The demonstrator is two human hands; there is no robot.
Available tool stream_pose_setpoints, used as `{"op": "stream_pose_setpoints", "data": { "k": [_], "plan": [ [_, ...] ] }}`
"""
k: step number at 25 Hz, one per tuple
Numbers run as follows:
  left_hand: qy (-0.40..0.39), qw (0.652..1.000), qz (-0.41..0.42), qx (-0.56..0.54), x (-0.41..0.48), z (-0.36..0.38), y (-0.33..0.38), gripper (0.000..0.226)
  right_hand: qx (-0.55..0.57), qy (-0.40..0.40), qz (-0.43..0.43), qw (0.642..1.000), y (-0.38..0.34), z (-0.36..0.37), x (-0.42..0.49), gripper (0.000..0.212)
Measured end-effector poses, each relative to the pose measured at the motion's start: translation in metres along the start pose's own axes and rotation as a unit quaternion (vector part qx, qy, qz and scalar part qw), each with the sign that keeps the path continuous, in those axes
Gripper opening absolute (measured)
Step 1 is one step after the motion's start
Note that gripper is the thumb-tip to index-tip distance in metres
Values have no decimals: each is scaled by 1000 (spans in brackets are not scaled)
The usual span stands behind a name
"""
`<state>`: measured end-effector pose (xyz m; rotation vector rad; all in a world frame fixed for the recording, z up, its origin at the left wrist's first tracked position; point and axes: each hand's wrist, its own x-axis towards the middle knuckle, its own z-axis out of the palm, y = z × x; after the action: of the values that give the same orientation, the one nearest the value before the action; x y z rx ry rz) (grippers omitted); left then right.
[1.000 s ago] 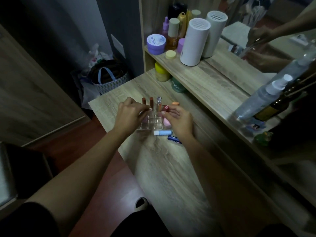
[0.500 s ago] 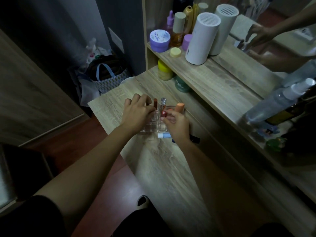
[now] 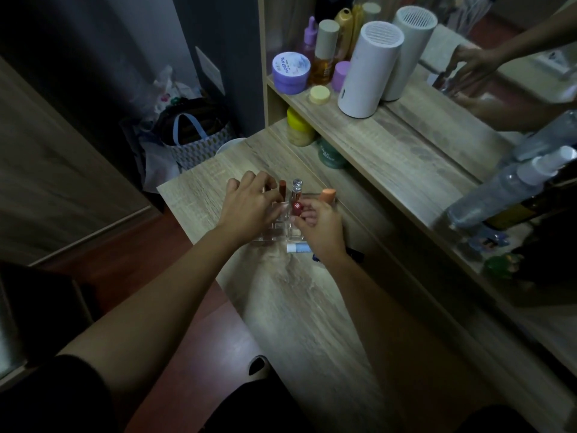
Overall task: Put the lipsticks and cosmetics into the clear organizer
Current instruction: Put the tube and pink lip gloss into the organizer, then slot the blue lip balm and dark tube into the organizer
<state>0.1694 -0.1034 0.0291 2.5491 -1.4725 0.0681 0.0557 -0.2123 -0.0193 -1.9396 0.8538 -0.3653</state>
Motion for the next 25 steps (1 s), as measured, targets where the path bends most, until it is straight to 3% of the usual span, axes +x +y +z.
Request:
{"op": "stream_pose_setpoints", "data": {
  "k": [9,13,18,25],
  "plan": [
    [112,983,50,-134,-36,6,16,15,-39,-43,-43,997,-7,-36,-10,36],
    [31,983,75,-167,-51,21,32,10,-75,-35,-42,996,3,-55,-18,35],
    [-68,986,78,-131,-57,46,41,20,-276,-106,-74,952,29,-60,-46,24],
    [-94,991,19,-95,-64,60,45,23,-378,-126,-42,916,42,-43,-69,33]
  ]
}}
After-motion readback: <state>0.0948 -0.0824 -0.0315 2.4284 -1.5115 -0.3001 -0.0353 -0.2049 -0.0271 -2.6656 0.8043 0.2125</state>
